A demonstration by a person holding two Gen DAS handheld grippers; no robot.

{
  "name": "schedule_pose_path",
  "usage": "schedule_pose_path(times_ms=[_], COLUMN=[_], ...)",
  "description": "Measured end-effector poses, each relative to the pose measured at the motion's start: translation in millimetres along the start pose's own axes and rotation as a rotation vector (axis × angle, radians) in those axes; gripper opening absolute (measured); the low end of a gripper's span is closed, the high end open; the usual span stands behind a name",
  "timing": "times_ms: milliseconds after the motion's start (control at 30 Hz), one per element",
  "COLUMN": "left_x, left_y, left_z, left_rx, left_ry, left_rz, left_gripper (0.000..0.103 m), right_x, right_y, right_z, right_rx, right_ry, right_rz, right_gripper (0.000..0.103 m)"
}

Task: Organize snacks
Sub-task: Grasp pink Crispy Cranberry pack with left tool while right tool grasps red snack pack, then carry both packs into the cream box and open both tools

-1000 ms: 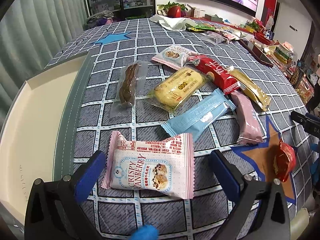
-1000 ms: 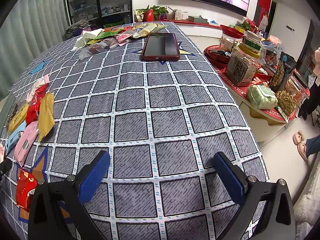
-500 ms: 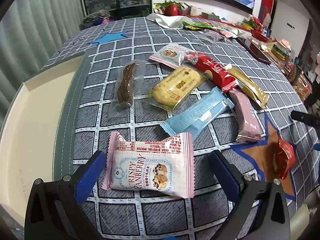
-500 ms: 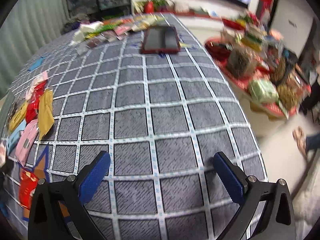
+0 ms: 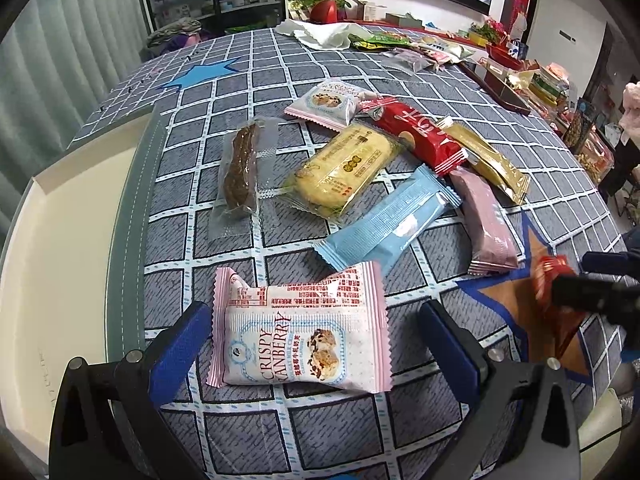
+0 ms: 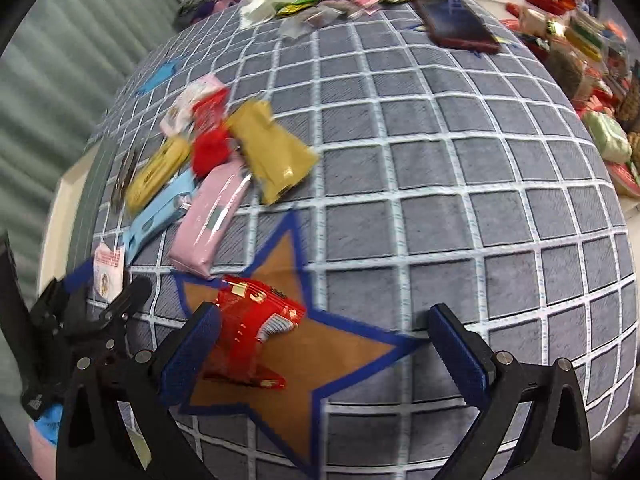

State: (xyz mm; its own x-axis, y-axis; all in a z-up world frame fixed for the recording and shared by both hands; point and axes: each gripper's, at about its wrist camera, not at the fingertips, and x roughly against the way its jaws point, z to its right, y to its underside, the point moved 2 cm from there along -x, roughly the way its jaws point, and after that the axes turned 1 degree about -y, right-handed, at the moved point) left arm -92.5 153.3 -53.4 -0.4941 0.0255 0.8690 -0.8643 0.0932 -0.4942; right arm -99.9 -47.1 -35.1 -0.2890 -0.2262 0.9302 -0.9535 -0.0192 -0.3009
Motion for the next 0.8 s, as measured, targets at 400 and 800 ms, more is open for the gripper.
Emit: schedule_pose_path(times_ms=[400,800], left_x=[6.5,27.6], left_y=[7.5,14.6], left_z=[-0.5,-15.3], left_rx=[0.011,0.071], left_ry=[0.001,0.048], left_rz=[-0.010,0.025], left_gripper=[0.077,0.063], right_x=[-13.7,2.2], right_y=[16.3,17.3], right_z=[-35.9,-23.8], right_rx=[0.190,0.109], right_ry=[0.154,-0.034], right_rz=[0.056,0.071], right_gripper=[0.082,0.027])
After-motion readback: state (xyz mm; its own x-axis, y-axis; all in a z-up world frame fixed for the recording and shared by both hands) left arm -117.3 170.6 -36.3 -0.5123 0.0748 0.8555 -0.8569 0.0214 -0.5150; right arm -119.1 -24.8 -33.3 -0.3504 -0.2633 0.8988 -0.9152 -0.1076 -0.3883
